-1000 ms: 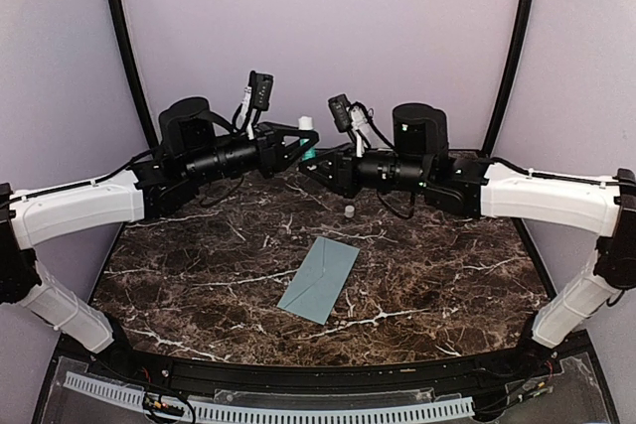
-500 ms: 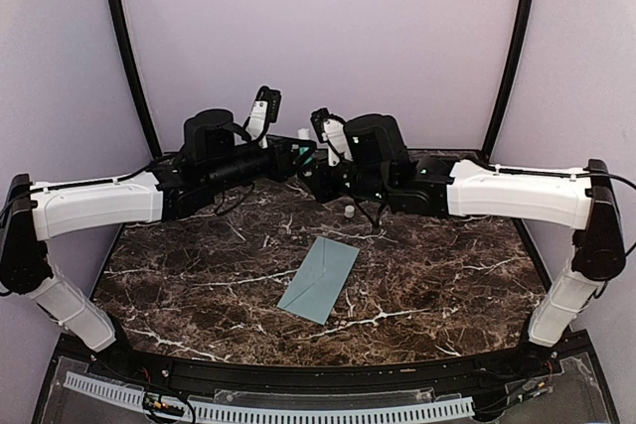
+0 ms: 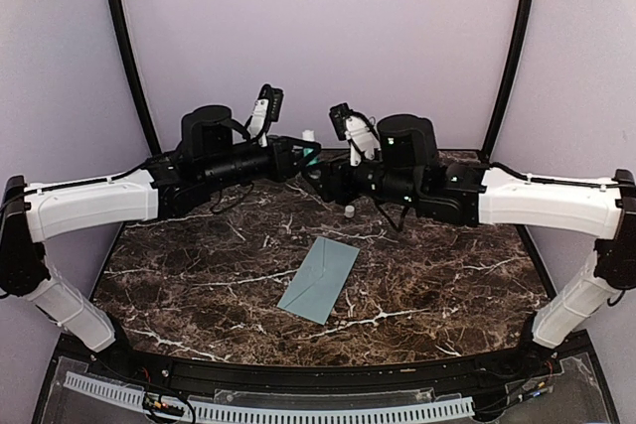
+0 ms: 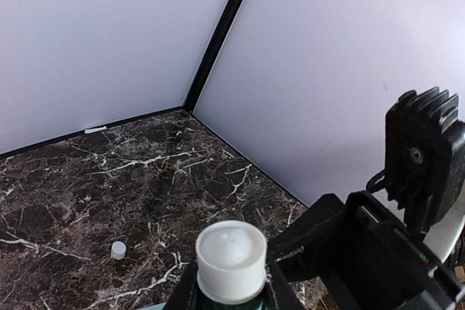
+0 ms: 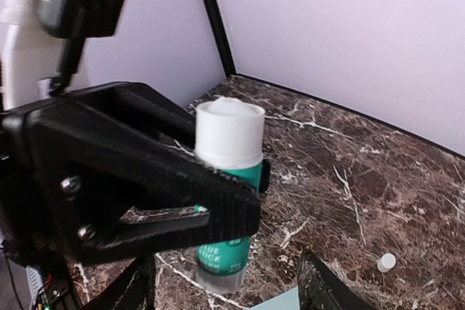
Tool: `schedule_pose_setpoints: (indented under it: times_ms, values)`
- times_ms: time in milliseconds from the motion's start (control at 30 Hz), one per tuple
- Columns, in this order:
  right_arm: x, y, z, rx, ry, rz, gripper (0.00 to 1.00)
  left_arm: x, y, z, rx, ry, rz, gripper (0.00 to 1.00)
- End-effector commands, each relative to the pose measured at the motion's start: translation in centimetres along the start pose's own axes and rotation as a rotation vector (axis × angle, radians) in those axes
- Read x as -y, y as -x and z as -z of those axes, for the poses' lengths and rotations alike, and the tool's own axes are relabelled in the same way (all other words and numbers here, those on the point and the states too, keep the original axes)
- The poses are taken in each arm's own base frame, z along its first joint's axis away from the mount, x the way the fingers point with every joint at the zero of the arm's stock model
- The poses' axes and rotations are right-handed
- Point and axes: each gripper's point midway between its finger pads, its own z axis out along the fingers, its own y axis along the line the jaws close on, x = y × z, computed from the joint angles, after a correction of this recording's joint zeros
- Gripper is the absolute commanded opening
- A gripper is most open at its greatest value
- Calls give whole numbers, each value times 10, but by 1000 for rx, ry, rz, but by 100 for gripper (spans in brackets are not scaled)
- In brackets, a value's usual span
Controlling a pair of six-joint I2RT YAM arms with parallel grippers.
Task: Place the letter into the envelope and seal it
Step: Screw the solid glue.
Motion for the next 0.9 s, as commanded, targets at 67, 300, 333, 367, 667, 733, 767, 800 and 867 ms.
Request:
schedule_pose_setpoints:
  times_ms: [67,300,333,367,667,733,767,800,867]
  values:
    - [-28,45,60,179,329,11,68,35,43,36,74,-167,-29,0]
    - [-33,46,100,224,627,-32,70,83,48,58,78,-463,-100,0]
    - [-38,45,104,222,668,-22,70,91,44,62,63,-521,-109,0]
    - [-44,44,107,215,714,-12,70,99,48,67,83,-563,-117,0]
    - [-83,36,107,147,928,20,62,127,37,77,38,-771,-156,0]
    - [-88,35,105,139,947,22,61,129,35,75,30,-784,-156,0]
    - [-90,36,105,138,955,24,60,130,35,75,30,-788,-157,0]
    - [-92,35,104,138,963,25,59,131,34,74,28,-791,-156,0]
    - [-96,37,105,141,983,26,57,133,34,74,26,-801,-157,0]
